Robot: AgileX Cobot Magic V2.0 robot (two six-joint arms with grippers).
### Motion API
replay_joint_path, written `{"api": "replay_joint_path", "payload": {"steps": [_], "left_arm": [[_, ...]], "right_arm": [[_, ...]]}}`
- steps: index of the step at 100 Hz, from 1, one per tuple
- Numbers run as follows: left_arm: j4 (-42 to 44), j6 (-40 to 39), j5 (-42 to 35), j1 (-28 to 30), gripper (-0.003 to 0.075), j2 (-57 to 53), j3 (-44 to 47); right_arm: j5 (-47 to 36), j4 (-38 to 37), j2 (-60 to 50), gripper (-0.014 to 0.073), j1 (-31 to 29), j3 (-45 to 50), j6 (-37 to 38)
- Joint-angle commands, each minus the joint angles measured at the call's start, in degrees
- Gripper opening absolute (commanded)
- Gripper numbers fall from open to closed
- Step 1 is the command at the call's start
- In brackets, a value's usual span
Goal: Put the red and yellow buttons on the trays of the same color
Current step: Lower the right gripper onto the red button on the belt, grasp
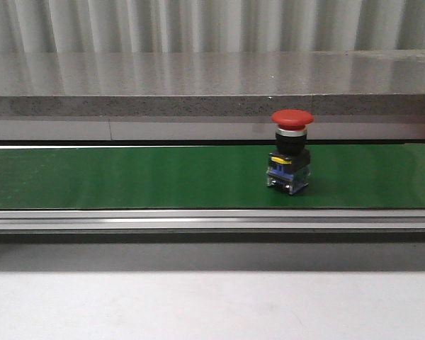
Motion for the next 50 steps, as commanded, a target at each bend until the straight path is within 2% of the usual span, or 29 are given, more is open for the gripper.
{"api": "replay_joint_path", "payload": {"steps": [1, 32, 50], "left_arm": [[-1.03, 0.11, -3.56, -0.48, -0.0020, 0.08, -1.52], [-1.03, 0.11, -3.56, -0.48, -0.0020, 0.08, -1.52], [-1.03, 0.11, -3.56, -0.48, -0.0020, 0.08, -1.52]], "right_arm": [[1.08, 0.60, -1.46, 0.0626, 2.61, -3.28, -1.81], [8.78, 0.66, 2.24, 0.0625, 12.98, -8.57, -8.03], [12.85, 0.83, 8.34, 0.0625, 17.88, -12.47, -16.49]]}}
